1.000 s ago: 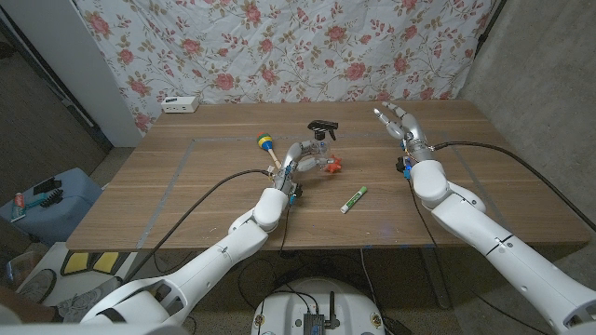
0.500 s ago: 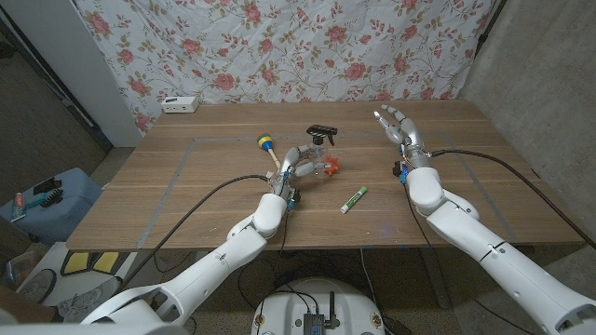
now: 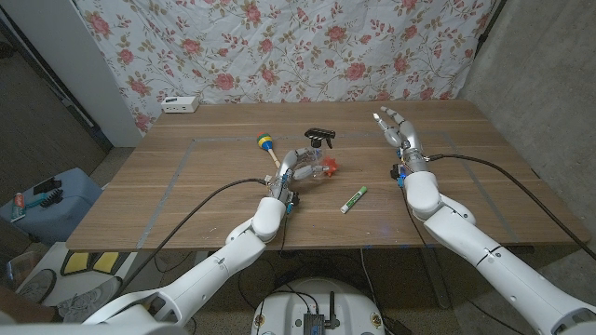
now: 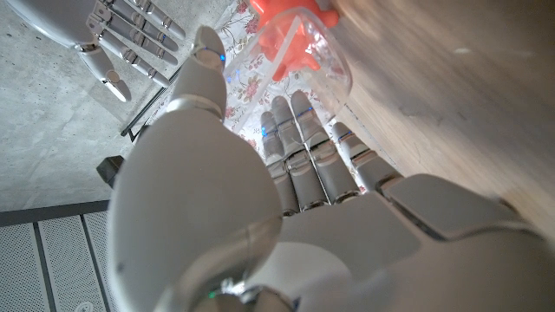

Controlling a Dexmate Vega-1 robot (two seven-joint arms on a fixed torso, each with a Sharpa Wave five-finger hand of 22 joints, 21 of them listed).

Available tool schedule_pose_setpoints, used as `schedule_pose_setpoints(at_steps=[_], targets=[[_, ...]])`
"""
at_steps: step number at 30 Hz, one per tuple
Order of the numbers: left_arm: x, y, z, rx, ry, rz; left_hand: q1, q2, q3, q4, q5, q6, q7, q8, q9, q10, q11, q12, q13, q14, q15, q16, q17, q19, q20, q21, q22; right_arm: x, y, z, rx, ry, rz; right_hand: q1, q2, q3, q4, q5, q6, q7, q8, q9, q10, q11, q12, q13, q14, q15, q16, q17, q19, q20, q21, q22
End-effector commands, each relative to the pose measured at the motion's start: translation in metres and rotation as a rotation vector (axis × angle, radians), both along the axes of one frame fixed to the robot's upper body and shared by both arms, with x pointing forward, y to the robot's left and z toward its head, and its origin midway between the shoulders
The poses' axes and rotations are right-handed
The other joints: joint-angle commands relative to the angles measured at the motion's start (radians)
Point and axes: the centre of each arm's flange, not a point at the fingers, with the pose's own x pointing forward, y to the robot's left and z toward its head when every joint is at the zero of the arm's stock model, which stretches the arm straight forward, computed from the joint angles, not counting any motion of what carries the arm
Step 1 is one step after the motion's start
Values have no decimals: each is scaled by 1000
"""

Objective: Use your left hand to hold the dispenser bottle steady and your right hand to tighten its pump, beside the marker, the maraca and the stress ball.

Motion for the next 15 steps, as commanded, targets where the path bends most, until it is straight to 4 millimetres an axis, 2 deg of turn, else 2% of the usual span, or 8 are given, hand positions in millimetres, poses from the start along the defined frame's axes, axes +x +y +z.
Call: schedule_pose_setpoints(at_steps=[1, 5, 15], targets=[[2, 5, -8, -18, 19, 4, -69, 76, 173, 166, 3, 127, -83, -1, 0, 24, -30, 4, -2, -7, -77, 1, 4, -4, -3, 1, 5, 6, 1, -8, 40, 13, 80, -30, 6, 5, 13, -1, -10, -3, -1, 2, -6, -7, -5, -1, -21, -15, -8, 5, -11, -41, -4, 0], [2, 6, -9, -22, 24, -3, -71, 71, 173, 165, 1, 121, -83, -3, 0, 20, -30, 4, -6, -12, -78, 2, 4, -4, 1, 2, 5, 10, 0, -14, 72, 11, 119, -47, 8, 7, 18, -1, -24, 16, -5, 2, -14, -7, -8, -2, -29, -19, -11, 5, -14, -46, -5, -1], [3, 7, -13, -27, 40, -9, -93, 52, 158, 172, -13, 78, -82, -12, -1, -21, -30, -1, -22, -44, -72, 2, 8, -7, 8, 2, 5, 14, -3, -21, 120, 17, 159, -70, 6, 6, 23, -2, -39, 26, -9, 1, -19, 4, -10, -3, -34, -17, -13, 4, -18, -49, -5, -1]])
